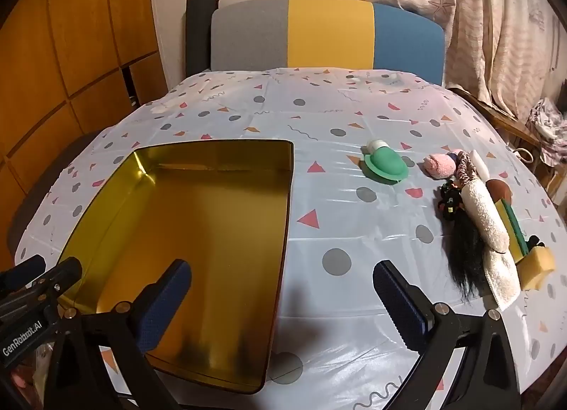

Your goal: Organize rigid objects

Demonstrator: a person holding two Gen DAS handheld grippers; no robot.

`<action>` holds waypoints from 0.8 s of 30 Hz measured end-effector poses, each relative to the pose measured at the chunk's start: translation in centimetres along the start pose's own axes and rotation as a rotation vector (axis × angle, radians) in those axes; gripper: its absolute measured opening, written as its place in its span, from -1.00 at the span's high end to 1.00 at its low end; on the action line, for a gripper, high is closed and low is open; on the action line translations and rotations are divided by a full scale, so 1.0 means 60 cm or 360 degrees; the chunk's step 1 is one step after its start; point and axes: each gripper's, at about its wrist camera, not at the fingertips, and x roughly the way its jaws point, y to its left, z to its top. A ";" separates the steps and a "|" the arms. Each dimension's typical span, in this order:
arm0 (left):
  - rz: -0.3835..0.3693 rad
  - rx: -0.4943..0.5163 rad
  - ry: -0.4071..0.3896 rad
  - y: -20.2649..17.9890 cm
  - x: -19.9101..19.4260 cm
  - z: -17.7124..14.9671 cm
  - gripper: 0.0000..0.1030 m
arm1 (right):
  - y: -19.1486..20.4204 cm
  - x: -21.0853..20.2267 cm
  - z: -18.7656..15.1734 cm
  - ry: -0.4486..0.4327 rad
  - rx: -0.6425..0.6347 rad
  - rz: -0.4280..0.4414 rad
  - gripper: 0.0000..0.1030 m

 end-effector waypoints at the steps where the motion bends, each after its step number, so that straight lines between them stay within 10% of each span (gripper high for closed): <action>1: 0.0007 0.0001 -0.0001 0.001 0.000 0.000 -0.28 | 0.000 -0.001 0.000 -0.0004 0.0001 0.0004 -1.00; 24: 0.0041 0.0016 -0.0023 0.007 -0.016 -0.008 -0.28 | 0.012 -0.013 -0.002 -0.0004 -0.0039 -0.0028 -1.00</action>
